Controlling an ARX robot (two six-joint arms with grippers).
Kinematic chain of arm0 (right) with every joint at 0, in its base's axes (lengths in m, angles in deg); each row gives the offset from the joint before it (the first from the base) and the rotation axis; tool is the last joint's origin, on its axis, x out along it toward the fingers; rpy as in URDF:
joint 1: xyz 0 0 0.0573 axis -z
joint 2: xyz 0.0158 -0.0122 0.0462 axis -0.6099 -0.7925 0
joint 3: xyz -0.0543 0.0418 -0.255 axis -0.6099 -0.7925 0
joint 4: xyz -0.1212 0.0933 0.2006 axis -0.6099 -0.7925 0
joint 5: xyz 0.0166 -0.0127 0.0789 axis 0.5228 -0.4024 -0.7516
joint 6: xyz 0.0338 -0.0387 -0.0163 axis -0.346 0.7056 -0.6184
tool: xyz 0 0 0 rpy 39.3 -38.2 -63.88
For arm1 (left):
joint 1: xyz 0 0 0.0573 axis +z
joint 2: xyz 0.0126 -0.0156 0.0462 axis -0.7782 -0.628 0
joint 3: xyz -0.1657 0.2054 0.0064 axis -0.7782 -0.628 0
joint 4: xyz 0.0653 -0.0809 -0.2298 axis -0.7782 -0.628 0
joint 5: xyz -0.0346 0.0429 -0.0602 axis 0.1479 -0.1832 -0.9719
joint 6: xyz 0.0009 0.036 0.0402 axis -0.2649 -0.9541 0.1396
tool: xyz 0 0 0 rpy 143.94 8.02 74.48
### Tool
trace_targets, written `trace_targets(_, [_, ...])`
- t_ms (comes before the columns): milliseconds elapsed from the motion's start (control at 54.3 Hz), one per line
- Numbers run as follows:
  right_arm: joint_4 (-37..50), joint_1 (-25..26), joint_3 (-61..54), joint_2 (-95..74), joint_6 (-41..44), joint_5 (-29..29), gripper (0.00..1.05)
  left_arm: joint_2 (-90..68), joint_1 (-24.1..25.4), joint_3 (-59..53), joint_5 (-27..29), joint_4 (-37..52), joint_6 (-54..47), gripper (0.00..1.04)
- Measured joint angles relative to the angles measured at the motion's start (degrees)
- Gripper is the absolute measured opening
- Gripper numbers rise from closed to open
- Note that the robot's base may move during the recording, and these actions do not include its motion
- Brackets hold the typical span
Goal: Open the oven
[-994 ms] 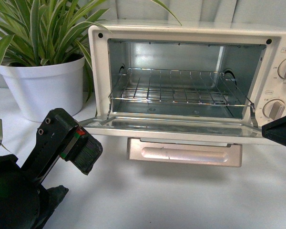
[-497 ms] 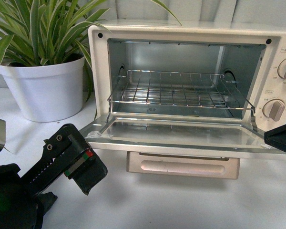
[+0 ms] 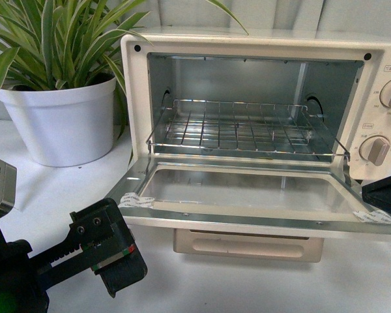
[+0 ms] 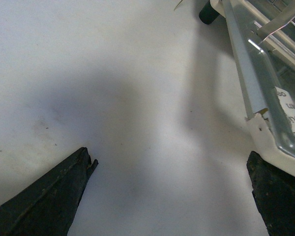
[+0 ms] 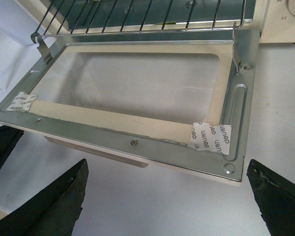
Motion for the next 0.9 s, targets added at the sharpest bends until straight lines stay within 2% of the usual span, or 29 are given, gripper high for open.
trace_targets(276, [0.02,0.11,-0.22,0.00,-0.02,0.00,0.95,-0.85,-1.62,-0.31,5.84,-0.76,-9.49,0.98])
trace_targets(534, [0.22,0.11,-0.31,0.00,0.00,0.00,0.95,-1.22,-2.54,0.09,8.83,-2.36,-14.60,0.98])
trace_targets(902, [0.11,0.52,-0.31,0.26,0.00,-0.52,0.95,1.09,-3.61,-0.44,8.55,-3.72,-16.57,0.98])
